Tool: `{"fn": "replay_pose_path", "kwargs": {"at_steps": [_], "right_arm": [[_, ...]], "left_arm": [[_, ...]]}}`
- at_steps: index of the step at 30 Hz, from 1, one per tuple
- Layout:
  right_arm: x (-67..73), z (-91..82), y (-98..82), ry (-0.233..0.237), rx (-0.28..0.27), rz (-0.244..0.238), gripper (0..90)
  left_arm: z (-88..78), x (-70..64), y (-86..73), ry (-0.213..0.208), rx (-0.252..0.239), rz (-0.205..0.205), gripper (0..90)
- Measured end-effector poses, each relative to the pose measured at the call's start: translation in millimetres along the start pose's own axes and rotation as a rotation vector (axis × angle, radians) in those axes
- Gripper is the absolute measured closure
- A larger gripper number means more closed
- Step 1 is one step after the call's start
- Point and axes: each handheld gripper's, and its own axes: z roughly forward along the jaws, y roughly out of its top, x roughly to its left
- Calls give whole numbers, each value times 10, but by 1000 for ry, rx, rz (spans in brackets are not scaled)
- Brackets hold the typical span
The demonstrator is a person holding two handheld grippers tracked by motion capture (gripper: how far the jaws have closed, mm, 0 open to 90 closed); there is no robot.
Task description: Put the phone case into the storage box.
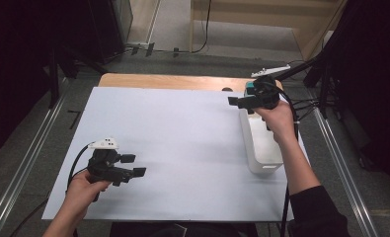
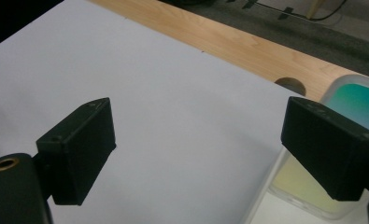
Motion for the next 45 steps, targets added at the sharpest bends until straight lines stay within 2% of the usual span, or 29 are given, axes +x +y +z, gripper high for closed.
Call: {"fn": "replay_pose_path", "kwargs": {"at_steps": [8, 19, 24, 29, 33, 39, 45], "right_arm": [[164, -24, -76, 51, -5, -28, 89], [416, -31, -223, 83, 3, -73, 90], [481, -56, -269, 106, -10, -81, 91], [533, -63, -327, 123, -6, -88, 91], [576, -66, -393, 154, -14, -91, 91], [645, -89, -478, 169, -5, -96, 92], [687, -138, -555, 176, -6, -97, 91]], "left_arm": [[17, 26, 12, 2, 9, -1, 259], [40, 55, 44, -8, 9, -5, 259], [46, 42, 56, -7, 19, 5, 259], [57, 36, 66, -13, 6, 10, 259], [57, 22, 68, -12, 20, 18, 259], [69, 5, 91, -22, 16, 31, 259], [85, 20, 98, -22, 17, 26, 259]]}}
